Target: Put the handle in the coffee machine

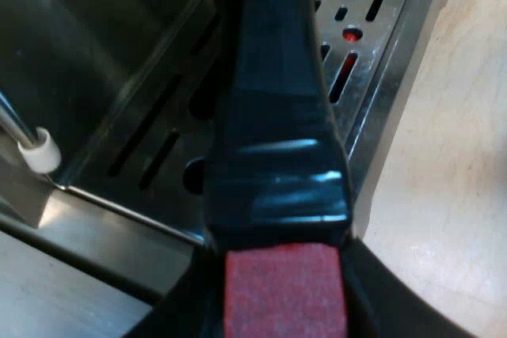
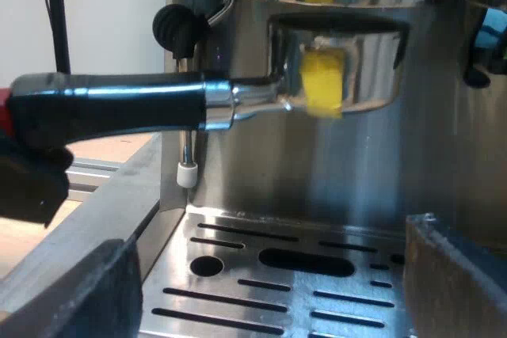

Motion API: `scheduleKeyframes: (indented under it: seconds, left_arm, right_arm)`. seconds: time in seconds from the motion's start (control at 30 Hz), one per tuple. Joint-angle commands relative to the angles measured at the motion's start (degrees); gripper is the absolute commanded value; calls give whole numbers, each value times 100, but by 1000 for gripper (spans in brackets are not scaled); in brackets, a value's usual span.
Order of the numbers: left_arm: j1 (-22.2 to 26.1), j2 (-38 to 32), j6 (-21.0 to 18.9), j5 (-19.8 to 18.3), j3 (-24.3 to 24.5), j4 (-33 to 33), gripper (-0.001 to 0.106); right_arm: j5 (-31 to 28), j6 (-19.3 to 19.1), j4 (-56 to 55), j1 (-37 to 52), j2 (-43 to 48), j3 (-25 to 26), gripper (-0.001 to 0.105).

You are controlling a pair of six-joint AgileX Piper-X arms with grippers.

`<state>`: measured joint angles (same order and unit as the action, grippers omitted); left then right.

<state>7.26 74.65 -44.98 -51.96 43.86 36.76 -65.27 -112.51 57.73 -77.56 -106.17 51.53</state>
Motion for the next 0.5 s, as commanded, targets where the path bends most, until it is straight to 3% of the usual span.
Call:
scheduleKeyframes:
  seconds: [0.03, 0.23, 0.47, 0.5]
  left_arm:
    - [-24, 36, -156, -215, 221, -56, 0]
    - [-24, 277, -201, -178, 639, 368, 0]
    - [-24, 304, -76, -110, 714, 522, 0]
    - [-24, 304, 196, -110, 714, 767, 0]
  right_arm:
    - [1, 89, -11, 26, 25, -2, 70]
    - [1, 89, -10, 26, 25, -2, 70]
    - [1, 89, -10, 40, 25, -2, 70]
    - [1, 89, -10, 74, 25, -2, 70]
